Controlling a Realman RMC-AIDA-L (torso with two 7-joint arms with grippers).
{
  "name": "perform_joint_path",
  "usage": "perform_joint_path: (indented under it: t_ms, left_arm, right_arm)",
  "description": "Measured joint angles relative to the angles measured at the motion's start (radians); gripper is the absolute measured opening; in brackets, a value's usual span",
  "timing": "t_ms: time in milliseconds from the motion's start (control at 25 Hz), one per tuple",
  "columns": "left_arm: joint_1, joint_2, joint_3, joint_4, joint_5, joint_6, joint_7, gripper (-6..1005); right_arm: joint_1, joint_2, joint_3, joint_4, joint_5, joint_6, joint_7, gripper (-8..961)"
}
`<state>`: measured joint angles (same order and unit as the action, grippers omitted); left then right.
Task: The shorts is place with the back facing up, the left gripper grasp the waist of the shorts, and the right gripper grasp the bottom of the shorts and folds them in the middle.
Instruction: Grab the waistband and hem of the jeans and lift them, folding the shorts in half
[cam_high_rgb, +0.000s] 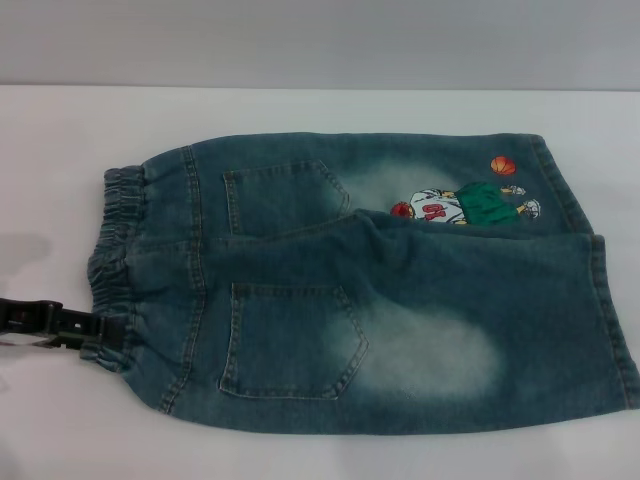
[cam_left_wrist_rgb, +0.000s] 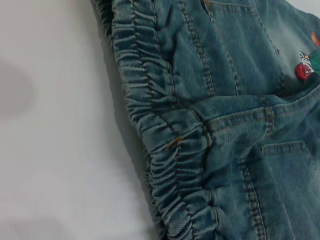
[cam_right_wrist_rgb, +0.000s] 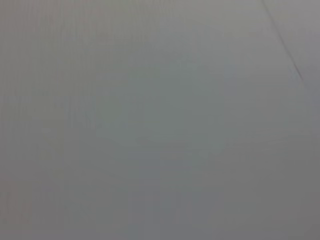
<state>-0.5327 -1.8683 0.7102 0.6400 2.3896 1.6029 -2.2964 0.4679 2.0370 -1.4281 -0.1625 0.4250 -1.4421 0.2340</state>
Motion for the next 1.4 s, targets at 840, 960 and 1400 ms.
perform_joint_path:
  t_ms: [840, 960, 1400]
  left_arm:
    - [0.01, 0.005, -0.018, 0.011, 0.0, -0.031, -0.043, 710]
    - [0.012, 0.006, -0.019, 0.011, 0.0, -0.031, -0.046, 710]
    - [0.017, 0.007, -0.007, 0.01, 0.001, -0.053, -0.078, 710]
  right_arm:
    - [-0.002, 0.0, 0.0, -0.005, 0.0, 0.025, -0.004, 469]
    - [-0.001, 0.0, 0.0, -0.005, 0.0, 0.026, -0.005, 469]
    - [0.004, -0.004, 0.002, -0.001, 0.0, 0.026, -0.006, 470]
